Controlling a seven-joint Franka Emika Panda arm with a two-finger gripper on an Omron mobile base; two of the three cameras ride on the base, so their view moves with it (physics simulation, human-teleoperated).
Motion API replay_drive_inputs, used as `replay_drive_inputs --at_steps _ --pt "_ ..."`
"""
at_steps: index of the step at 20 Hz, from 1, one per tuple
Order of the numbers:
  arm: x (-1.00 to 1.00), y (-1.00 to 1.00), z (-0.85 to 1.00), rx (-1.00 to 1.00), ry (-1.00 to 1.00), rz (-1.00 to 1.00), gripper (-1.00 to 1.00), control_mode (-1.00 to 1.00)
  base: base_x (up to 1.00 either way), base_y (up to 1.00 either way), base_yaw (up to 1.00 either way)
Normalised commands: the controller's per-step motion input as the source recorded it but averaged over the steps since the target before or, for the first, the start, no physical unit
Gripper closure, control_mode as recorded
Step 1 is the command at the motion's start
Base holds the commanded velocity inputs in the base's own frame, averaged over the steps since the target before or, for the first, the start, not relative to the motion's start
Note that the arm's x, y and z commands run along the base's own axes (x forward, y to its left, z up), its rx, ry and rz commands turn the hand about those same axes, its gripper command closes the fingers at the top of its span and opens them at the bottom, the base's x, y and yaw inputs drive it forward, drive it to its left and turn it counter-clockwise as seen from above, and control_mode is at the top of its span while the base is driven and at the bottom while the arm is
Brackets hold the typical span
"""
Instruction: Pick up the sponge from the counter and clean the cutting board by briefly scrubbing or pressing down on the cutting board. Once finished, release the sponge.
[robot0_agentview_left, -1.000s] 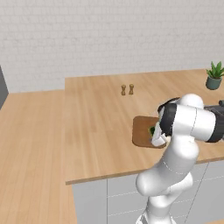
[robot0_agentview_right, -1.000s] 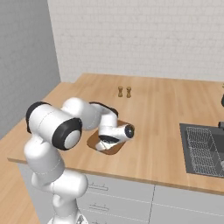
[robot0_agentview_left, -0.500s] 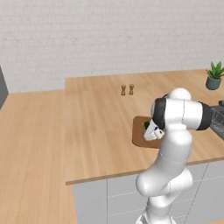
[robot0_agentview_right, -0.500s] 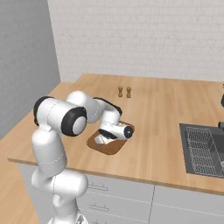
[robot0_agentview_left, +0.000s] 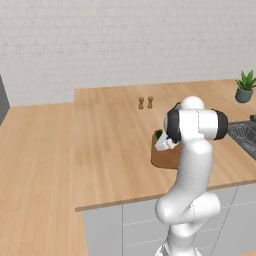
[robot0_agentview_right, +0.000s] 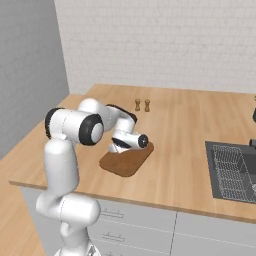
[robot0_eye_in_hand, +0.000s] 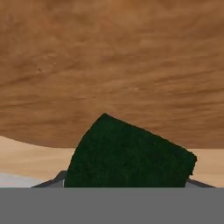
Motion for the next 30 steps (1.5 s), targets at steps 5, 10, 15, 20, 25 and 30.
replay_drive_inputs --at_steps 5,10,15,20,25,30 --pt "-0.27 -0.06 1.00 0.05 0.21 -0.14 1.00 -1.00 0.00 0.00 0.00" --pt "0.28 -0.03 0.70 -0.18 0.68 -0.15 1.00 -1.00 0.00 0.00 0.00" --pt "0.10 -0.22 -0.03 -0.30 0.36 -0.13 1.00 -1.00 0.00 0.00 0.00" --pt "0.00 -0.27 -0.41 -0.31 0.10 -0.11 1.00 -1.00 0.00 0.00 0.00" --pt "0.07 -0.13 -0.45 -0.13 0.11 -0.06 1.00 -1.00 0.00 0.00 0.00" --pt "0.27 0.00 -0.20 0.03 0.00 0.00 1.00 -1.00 0.00 0.00 0.00"
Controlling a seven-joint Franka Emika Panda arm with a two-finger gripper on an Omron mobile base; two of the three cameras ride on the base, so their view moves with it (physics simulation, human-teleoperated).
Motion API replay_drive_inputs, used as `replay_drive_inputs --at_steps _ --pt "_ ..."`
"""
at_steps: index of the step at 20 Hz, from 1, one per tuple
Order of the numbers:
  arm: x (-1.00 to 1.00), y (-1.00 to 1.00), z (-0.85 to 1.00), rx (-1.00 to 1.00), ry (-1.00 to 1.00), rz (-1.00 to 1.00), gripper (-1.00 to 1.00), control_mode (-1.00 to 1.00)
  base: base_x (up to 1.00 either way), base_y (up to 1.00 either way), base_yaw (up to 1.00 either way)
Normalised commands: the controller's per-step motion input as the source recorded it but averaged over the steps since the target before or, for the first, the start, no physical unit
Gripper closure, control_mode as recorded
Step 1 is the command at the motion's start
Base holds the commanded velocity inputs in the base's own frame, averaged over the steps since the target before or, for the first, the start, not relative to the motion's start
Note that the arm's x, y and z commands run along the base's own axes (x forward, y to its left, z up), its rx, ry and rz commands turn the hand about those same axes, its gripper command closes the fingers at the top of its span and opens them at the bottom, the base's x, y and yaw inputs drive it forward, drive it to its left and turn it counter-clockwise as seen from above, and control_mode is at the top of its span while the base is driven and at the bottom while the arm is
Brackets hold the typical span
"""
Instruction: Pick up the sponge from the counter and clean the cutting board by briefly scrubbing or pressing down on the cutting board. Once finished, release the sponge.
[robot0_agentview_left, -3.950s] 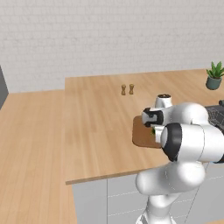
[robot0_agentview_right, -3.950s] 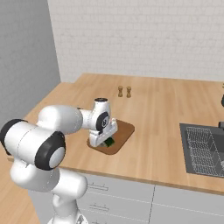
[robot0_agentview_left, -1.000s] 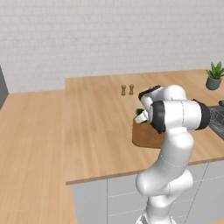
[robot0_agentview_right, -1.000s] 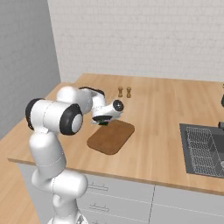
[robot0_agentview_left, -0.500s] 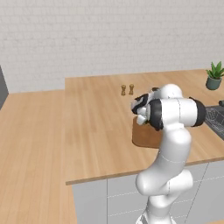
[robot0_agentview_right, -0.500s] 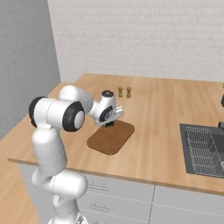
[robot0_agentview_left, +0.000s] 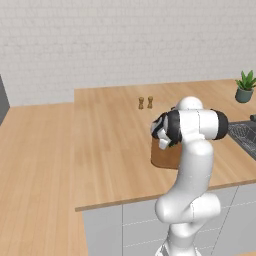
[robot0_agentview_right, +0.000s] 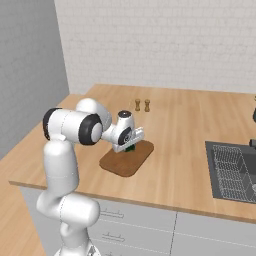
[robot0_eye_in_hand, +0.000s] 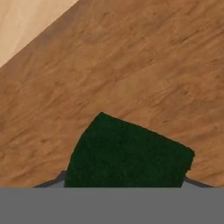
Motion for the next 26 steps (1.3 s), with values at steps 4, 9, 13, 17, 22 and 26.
replay_drive_inputs --at_steps 4,9,13,17,22,26 --pt "0.13 0.00 -0.29 0.06 0.04 0.00 -1.00 -1.00 0.00 0.00 0.00" --pt "0.03 0.00 0.00 0.00 0.04 0.00 -1.00 -1.00 0.00 0.00 0.00" --pt "0.00 0.00 0.00 0.00 0.01 -0.02 -1.00 -1.00 0.00 0.00 0.00" --pt "0.00 0.00 0.30 0.00 0.00 -0.08 -1.00 -1.00 0.00 0.00 0.00" --pt "-0.59 0.00 1.00 0.10 -0.19 0.00 -1.00 -1.00 0.00 0.00 0.00" --pt "-0.73 0.00 1.00 0.28 -0.09 0.08 -1.00 -1.00 0.00 0.00 0.00"
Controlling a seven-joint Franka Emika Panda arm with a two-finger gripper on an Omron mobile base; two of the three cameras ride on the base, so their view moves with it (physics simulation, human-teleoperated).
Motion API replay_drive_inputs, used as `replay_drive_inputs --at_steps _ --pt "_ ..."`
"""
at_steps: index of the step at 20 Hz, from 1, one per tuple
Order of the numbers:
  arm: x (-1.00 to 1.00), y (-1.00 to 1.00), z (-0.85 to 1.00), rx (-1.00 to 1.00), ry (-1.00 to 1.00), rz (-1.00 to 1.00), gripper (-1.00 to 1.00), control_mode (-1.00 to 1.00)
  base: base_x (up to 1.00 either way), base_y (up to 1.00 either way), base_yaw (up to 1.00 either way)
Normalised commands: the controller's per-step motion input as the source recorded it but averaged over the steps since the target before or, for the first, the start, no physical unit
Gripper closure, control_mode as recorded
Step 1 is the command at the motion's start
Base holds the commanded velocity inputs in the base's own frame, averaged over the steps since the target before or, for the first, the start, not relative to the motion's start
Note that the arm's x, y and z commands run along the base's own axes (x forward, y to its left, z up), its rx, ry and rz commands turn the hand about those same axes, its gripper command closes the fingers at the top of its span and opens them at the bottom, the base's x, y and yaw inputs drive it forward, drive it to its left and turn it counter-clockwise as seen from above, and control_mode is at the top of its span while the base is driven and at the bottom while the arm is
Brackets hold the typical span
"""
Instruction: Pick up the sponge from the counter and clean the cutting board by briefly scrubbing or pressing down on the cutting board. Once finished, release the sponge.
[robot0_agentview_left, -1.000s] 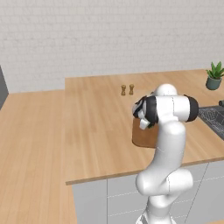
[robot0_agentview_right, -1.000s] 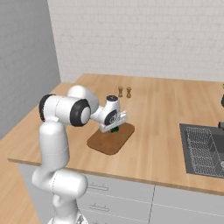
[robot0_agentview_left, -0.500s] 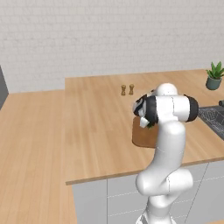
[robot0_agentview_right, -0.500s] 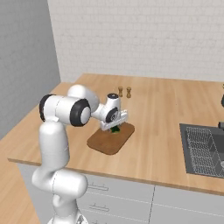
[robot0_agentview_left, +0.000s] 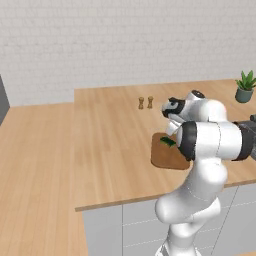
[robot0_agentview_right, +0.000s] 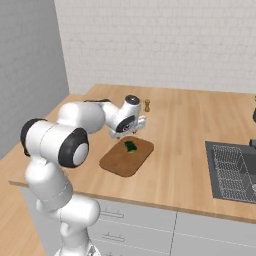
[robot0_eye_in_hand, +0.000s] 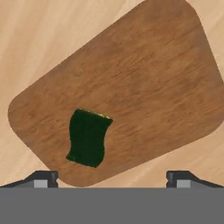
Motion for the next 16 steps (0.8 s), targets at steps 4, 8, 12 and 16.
replay_drive_inputs --at_steps 4,8,12,16 --pt "-0.67 0.00 1.00 0.44 -0.08 0.15 -1.00 -1.00 0.00 0.00 0.00" --pt "-0.92 0.00 1.00 0.46 -0.16 0.23 -1.00 -1.00 0.00 0.00 0.00" --pt "-1.00 0.00 0.91 0.34 -0.32 0.21 -1.00 -1.00 0.00 0.00 0.00" --pt "-1.00 0.00 0.79 0.28 -0.42 0.14 -1.00 -1.00 0.00 0.00 0.00"
